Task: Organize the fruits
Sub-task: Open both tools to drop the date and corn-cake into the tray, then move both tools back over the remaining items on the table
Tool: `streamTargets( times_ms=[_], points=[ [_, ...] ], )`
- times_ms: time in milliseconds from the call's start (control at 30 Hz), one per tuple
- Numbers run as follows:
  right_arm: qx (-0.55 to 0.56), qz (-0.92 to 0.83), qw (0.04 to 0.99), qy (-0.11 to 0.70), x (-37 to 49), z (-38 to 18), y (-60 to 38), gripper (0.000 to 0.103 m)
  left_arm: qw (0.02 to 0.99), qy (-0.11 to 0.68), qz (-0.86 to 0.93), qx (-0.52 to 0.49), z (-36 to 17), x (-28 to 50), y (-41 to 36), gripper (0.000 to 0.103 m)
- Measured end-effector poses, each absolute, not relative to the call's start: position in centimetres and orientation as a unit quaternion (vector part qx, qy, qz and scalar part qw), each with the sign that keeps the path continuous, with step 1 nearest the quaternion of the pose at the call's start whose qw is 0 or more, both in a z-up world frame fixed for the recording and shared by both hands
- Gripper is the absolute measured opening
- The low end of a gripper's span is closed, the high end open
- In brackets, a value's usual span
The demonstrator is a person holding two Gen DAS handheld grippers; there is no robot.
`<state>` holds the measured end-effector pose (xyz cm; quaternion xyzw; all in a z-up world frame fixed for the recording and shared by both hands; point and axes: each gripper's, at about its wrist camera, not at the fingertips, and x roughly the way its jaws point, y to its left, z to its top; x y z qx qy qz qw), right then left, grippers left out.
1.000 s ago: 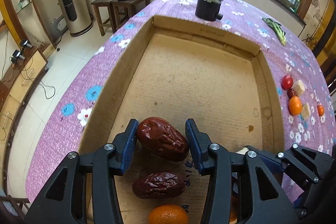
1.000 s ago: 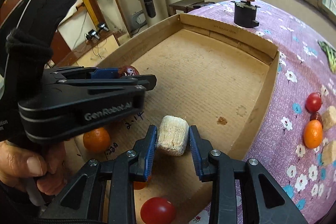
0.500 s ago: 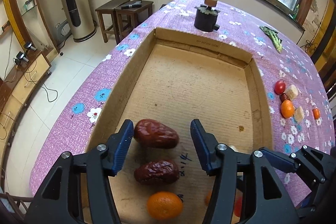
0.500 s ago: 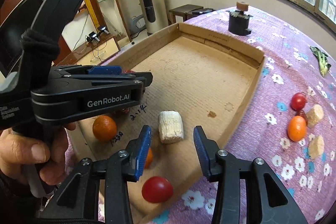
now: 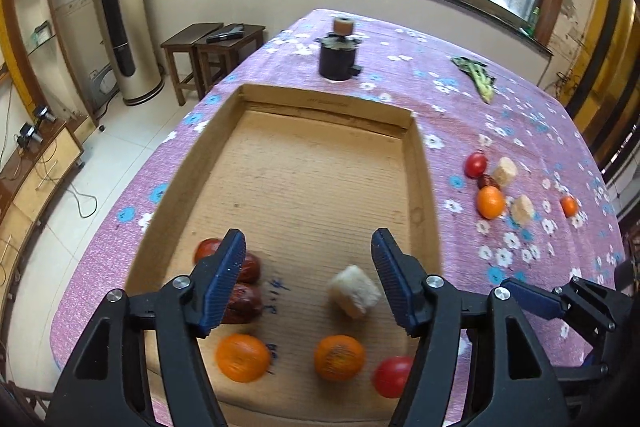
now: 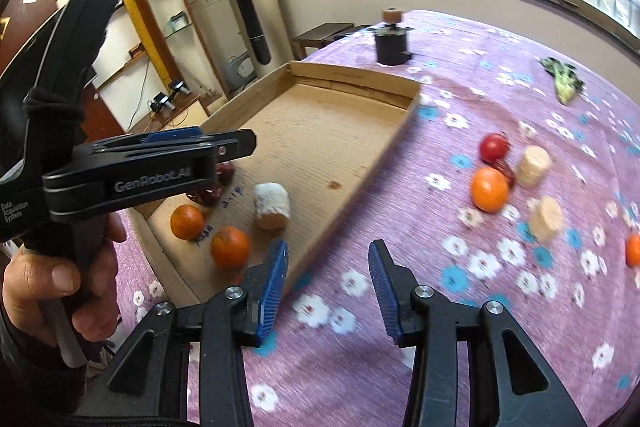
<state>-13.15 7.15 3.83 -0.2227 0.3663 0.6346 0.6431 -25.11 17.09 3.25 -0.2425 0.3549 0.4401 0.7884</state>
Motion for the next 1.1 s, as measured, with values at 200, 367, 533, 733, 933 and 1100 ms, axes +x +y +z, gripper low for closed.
streamTargets(
  times_ms=[200,367,533,733,933,1100],
  points=[
    [-0.213,0.614,0.664,0.370,-10.8,4.0,4.8,0.043,0.798,0.357,0.424,-0.237,3.9,-23.6,15.6,0.065],
    [-0.199,0.595,0.681,0.378,-8.3,4.1,3.0,0.044,0.808,0.360,0.408,-0.226,4.3,-22.1,14.2,0.068],
    [-0.184,0.576,0.699,0.381,-5.9,4.3,1.0,0.044,0.816,0.364,0.390,-0.222,4.2,-20.7,12.9,0.068],
    [-0.172,0.555,0.715,0.389,-3.6,4.0,-1.0,0.044,0.826,0.367,0.367,-0.220,4.4,-18.8,11.4,0.068],
    [-0.162,0.537,0.728,0.395,-2.0,3.7,-2.8,0.044,0.834,0.374,0.343,-0.216,4.2,-17.0,10.1,0.068],
    [-0.155,0.524,0.735,0.401,-0.8,3.4,-4.1,0.044,0.837,0.381,0.328,-0.217,3.8,-15.6,9.3,0.068]
  ],
)
